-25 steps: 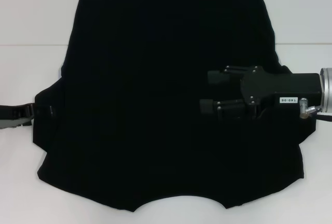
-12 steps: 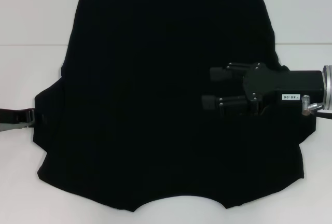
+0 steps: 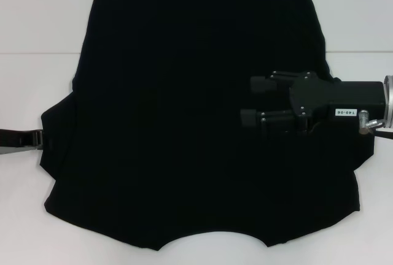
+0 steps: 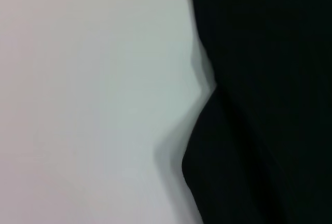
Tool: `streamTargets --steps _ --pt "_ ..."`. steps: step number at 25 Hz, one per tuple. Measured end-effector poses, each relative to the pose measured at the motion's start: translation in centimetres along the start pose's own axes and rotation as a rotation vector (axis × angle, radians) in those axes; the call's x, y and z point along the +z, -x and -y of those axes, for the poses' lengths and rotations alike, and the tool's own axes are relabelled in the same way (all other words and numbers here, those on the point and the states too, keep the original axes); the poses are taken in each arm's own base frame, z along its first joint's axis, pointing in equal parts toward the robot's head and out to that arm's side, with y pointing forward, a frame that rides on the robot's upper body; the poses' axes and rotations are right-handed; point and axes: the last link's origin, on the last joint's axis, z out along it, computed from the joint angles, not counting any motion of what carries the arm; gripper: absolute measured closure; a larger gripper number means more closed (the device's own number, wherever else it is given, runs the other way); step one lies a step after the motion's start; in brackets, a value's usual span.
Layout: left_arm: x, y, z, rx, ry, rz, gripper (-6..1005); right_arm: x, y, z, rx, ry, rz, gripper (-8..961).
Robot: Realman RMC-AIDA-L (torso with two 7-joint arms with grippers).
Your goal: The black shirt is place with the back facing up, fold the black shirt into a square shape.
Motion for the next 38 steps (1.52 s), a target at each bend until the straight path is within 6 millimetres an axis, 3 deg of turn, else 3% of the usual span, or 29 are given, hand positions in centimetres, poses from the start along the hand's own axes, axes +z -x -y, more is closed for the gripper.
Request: streamTargets --steps 3,22,33,38 --pt "0.1 0.0 -0.1 0.016 0.004 -0.003 948 0.0 0.0 0.0 0.001 -0.002 0.002 57" --pt "-1.2 -0.8 1.7 -0.01 -0.049 -0.068 943 -0.2 -0.3 0.0 0.019 -0.019 0.031 56" --pt "-0.9 -1.0 0.6 -0.029 0.0 -0.037 935 -0.2 -0.2 0.0 0.023 -0.021 0.033 55" --pt "-1.0 -1.1 1.1 -0.066 -0.021 -0.066 740 -0.2 -0.2 0.0 0.025 -0.021 0.033 55"
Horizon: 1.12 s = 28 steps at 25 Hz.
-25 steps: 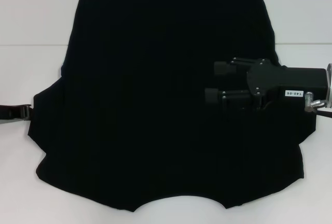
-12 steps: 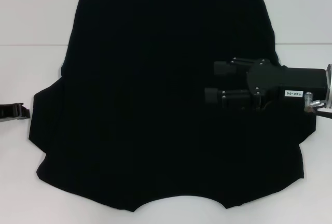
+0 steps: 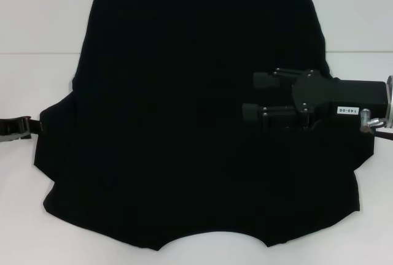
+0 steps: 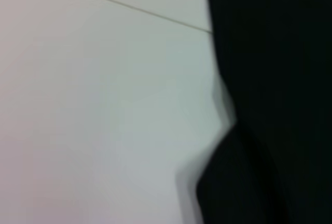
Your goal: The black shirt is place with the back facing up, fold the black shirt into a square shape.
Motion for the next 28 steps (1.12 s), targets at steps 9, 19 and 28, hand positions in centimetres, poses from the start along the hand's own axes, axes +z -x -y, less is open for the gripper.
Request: streamTargets --steps 9,19,28 --pt "0.1 0.3 0.0 -0.01 -0.003 0.004 457 0.0 -0.1 0.0 0.003 -0.002 0.0 56" --pt "0.5 0.9 -0.3 -0.013 0.009 0.022 217 0.0 0.0 0.0 0.005 -0.003 0.0 55" --pt "0.7 1.0 -0.9 -0.005 0.034 0.043 91 -0.1 0.1 0.1 0.0 -0.006 0.0 56"
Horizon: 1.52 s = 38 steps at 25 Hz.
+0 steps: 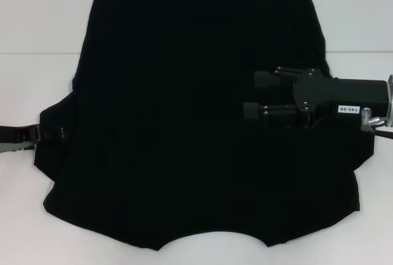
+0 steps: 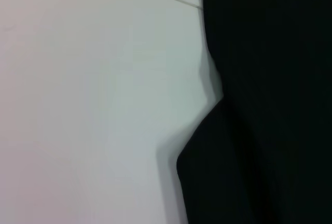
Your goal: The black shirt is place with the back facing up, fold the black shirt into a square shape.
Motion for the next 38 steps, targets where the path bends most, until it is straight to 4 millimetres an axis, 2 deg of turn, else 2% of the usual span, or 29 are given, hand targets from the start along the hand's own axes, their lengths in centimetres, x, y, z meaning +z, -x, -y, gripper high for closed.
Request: streamTargets --steps 7,18,24,29,32,38 --pt "0.03 0.01 -0.14 0.002 0.005 0.004 97 0.01 -0.02 0.01 0.001 -0.001 0.0 56" --pt "0.07 0.13 -0.15 0.02 0.002 0.007 234 0.01 -0.02 0.0 0.001 0.0 0.0 55" --pt "0.03 -0.03 0.01 0.026 -0.007 -0.006 454 -0.04 -0.09 0.0 0.003 -0.002 0.0 55" --pt "0.02 -0.08 0.07 0.032 -0.009 -0.008 698 -0.09 -0.14 -0.01 0.006 -0.003 0.002 55" --pt "0.04 -0.05 0.08 0.044 -0.009 -0.009 928 -0.14 -0.15 0.02 0.009 -0.007 0.006 56" --pt "0.03 -0.06 0.09 0.056 -0.009 -0.011 967 -0.2 -0.18 0.06 0.011 -0.011 0.009 56"
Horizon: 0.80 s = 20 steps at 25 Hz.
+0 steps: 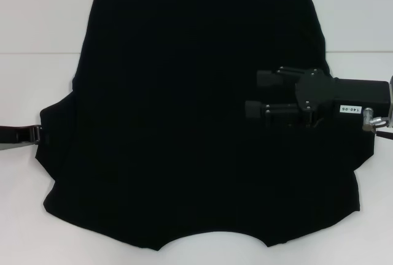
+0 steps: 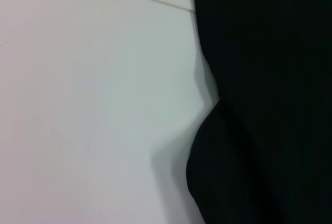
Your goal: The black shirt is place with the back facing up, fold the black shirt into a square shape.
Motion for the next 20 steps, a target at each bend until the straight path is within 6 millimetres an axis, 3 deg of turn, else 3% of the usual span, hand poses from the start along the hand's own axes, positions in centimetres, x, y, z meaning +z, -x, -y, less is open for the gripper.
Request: streamTargets --steps 6,20 --pt "0.0 -0.2 0.0 0.019 0.0 -0.021 1000 -0.1 0.0 0.2 0.004 -0.017 0.008 55" --pt "-1.4 -0.9 2.2 0.001 -0.042 -0.093 1000 0.7 -0.1 0.0 0.011 -0.017 0.014 56"
